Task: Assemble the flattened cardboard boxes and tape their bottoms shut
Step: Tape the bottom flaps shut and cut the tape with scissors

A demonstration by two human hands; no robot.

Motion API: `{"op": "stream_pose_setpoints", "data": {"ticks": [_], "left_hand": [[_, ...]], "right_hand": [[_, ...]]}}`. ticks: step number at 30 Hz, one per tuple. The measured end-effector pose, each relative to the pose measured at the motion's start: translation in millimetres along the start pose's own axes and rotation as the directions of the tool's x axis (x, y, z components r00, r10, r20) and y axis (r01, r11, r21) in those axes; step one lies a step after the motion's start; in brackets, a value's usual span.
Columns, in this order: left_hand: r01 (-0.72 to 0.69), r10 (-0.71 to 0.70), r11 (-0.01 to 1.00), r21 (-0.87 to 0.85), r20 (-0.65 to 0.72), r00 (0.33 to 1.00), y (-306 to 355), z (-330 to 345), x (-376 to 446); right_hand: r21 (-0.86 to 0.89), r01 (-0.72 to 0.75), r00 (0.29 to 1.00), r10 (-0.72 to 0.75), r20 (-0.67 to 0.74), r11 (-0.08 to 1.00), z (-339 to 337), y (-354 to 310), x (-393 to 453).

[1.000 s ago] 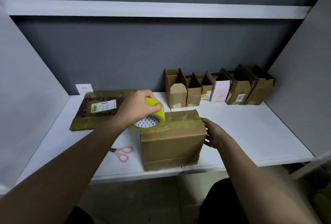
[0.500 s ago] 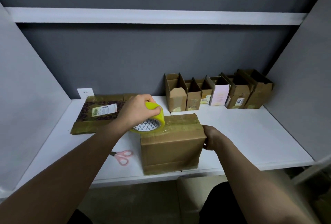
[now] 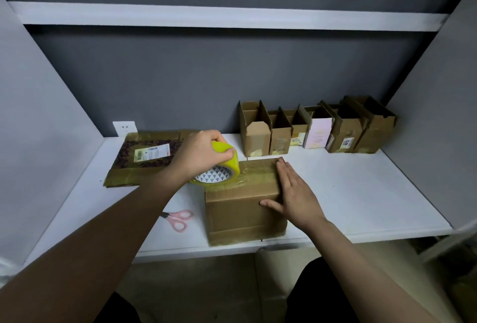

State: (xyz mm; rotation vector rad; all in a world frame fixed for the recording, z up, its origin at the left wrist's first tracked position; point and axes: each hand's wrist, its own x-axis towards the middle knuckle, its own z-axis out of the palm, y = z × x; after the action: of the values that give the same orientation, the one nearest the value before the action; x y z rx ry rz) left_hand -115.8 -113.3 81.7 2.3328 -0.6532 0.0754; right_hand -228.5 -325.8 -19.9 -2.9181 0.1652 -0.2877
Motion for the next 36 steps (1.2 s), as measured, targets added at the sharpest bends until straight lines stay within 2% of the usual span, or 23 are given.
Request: {"op": "stream_pose_setpoints", "data": {"ticks": [6, 11, 16, 19, 22, 24, 27, 29, 32, 36], "left_hand": [[-0.008, 0.008, 0.999, 0.045, 0.004, 1.000, 2.5, 3.2, -0.4], [0.016, -0.017, 0.998, 0.057, 0.014, 1.000, 6.1, 1.2, 0.4], [0.036, -0.038, 0.998, 0.060, 0.030, 0.999, 8.1, -1.3, 2.2], [0.036, -0.040, 0.995, 0.093, 0.033, 0.999, 9.7, -0.3, 2.0], [-0.003, 0.002, 0.997, 0.079, 0.024, 1.000, 9.8, 0.7, 1.5], [-0.096, 0.093, 0.994, 0.058, 0.056, 0.994, 7.9, -2.2, -1.7], [-0.355, 0.318, 0.909, 0.217, 0.188, 0.929, -1.4, -7.6, -7.6], [-0.457, 0.395, 0.836, 0.303, 0.244, 0.886, -5.7, -11.6, -9.6], [-0.524, 0.426, 0.746, 0.412, 0.310, 0.850, -2.4, -16.1, -7.9], [-0.602, 0.407, 0.573, 0.556, 0.445, 0.798, 0.5, -23.5, 0.9]], "right_hand": [[-0.198, 0.038, 0.997, -0.024, 0.071, 0.979, -8.2, -3.0, 1.0], [-0.192, 0.011, 0.995, 0.007, 0.097, 0.981, -15.1, -4.9, 3.6], [-0.100, 0.068, 0.994, -0.059, 0.095, 0.993, -9.4, -28.3, 10.5], [-0.127, 0.073, 0.992, -0.059, 0.113, 0.989, -1.2, -34.6, 12.1], [-0.164, 0.071, 0.991, -0.051, 0.122, 0.984, 2.9, -31.7, 14.1], [-0.166, 0.069, 0.990, -0.048, 0.129, 0.984, 3.9, -30.0, 15.2], [-0.173, 0.068, 0.990, -0.046, 0.130, 0.983, 3.7, -30.3, 15.2], [-0.171, 0.070, 0.991, -0.048, 0.127, 0.983, 4.6, -29.6, 15.3], [-0.167, 0.073, 0.991, -0.052, 0.124, 0.983, 4.2, -29.2, 14.3], [-0.158, 0.076, 0.990, -0.055, 0.133, 0.985, 1.9, -27.6, 13.5]]}}
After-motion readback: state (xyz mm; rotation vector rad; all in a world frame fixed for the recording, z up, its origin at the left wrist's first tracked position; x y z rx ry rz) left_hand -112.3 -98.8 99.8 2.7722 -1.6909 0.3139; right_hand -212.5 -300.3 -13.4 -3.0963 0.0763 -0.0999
